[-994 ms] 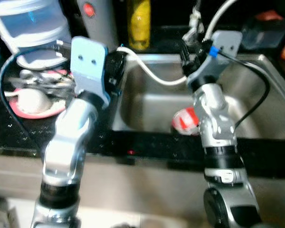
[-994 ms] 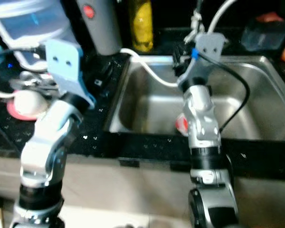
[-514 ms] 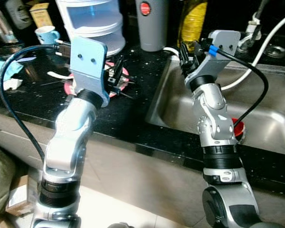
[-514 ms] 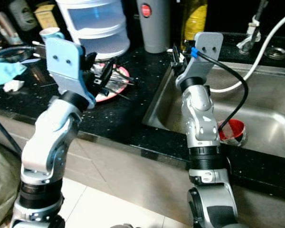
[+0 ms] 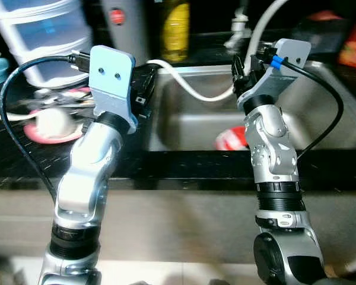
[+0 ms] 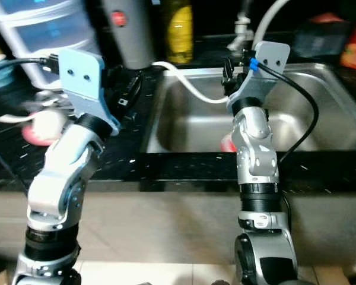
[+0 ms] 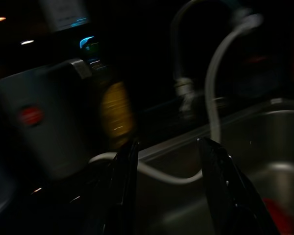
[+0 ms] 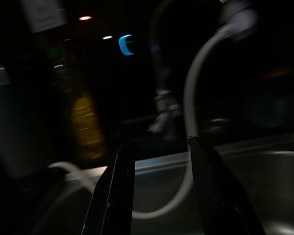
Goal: Kitchen organization
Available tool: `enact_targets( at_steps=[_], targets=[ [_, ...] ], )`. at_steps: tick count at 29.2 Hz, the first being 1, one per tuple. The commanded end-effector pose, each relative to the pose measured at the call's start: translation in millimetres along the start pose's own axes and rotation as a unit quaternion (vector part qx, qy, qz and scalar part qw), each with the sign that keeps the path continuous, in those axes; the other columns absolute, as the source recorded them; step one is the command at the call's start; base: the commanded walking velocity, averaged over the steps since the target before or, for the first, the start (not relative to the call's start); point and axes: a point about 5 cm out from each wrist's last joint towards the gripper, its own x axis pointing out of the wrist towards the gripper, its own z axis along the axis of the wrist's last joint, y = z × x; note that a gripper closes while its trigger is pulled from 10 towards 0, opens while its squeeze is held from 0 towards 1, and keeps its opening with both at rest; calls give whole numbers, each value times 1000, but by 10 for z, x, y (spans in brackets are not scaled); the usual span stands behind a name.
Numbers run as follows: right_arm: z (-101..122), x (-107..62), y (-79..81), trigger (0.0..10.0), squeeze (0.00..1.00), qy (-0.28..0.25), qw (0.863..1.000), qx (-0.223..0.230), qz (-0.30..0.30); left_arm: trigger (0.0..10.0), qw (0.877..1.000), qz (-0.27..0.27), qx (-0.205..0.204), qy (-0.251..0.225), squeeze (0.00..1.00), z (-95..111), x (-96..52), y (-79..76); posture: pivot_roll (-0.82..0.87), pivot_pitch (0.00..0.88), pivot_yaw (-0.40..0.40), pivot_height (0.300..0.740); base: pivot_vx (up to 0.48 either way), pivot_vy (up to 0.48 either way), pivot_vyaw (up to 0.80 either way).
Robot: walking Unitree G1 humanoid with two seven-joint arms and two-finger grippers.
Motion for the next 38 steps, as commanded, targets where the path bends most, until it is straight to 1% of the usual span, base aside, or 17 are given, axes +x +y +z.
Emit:
enact_targets(
  at_steps=[1,12,14,16,17,18,19,21,24,25,26,28,29,30,32,33,38],
  targets=[
    [2,3,71,10000,0,0,1000,2,11,10000,1000,6,-1,7,0,-42,-11,21,14,0,73,740,0,0,0],
    [2,6,137,10000,0,0,999,2,32,10000,999,31,-18,19,0,-97,-23,87,18,0,71,740,0,0,0],
    [10,3,188,10000,0,-2,998,2,56,10000,996,75,-30,24,0,-102,-19,194,18,0,71,740,0,0,0],
    [37,-16,271,10000,0,-8,995,-4,95,10000,980,188,-26,58,0,-152,-49,488,24,0,75,740,0,0,0],
    [37,-16,271,10000,0,-8,995,-4,95,10000,980,188,-26,58,0,-152,-49,488,24,0,75,740,0,0,0],
    [64,-25,304,10000,0,-13,994,-4,111,10000,940,321,-44,105,0,-214,-217,875,35,0,70,740,0,0,0],
    [64,-25,304,10000,0,-13,994,-4,111,10000,940,321,-44,105,0,-214,-217,875,35,0,70,740,0,0,0],
    [70,-17,292,10000,0,-14,994,-3,110,10000,920,374,-49,109,0,-201,-368,1049,43,0,64,740,0,0,0],
    [56,-5,274,10000,0,-11,994,-3,107,10000,911,398,-52,98,0,-174,-453,1105,53,0,60,740,0,0,0],
    [48,-1,273,10000,0,-9,994,-3,107,10000,896,421,-97,97,0,-215,-507,1150,58,0,56,740,0,0,0],
    [48,-1,273,10000,0,-9,994,-3,107,10000,896,421,-97,97,0,-215,-507,1150,58,0,56,740,0,0,0],
    [32,3,288,10000,0,-6,994,-3,109,10000,862,465,-177,100,0,-339,-609,1250,60,0,47,740,0,0,0],
    [25,4,297,10000,0,-4,994,-2,111,10000,850,477,-199,99,0,-371,-638,1278,60,0,46,740,0,0,0],
    [25,4,297,10000,0,-4,994,-2,111,10000,850,477,-199,99,0,-371,-638,1278,60,0,46,740,0,0,0],
    [14,5,308,10000,0,-2,993,-2,115,10000,834,494,-226,95,12,-401,-676,1330,65,0,42,740,0,0,0],
    [7,8,307,10000,0,-1,993,-3,116,10000,825,506,-234,94,1000,-416,-702,1348,67,0,40,740,0,0,0],
    [-2,15,301,10000,0,1,993,-3,116,10000,815,519,-238,98,1000,-433,-735,1367,68,0,39,740,0,0,0]
  ],
)
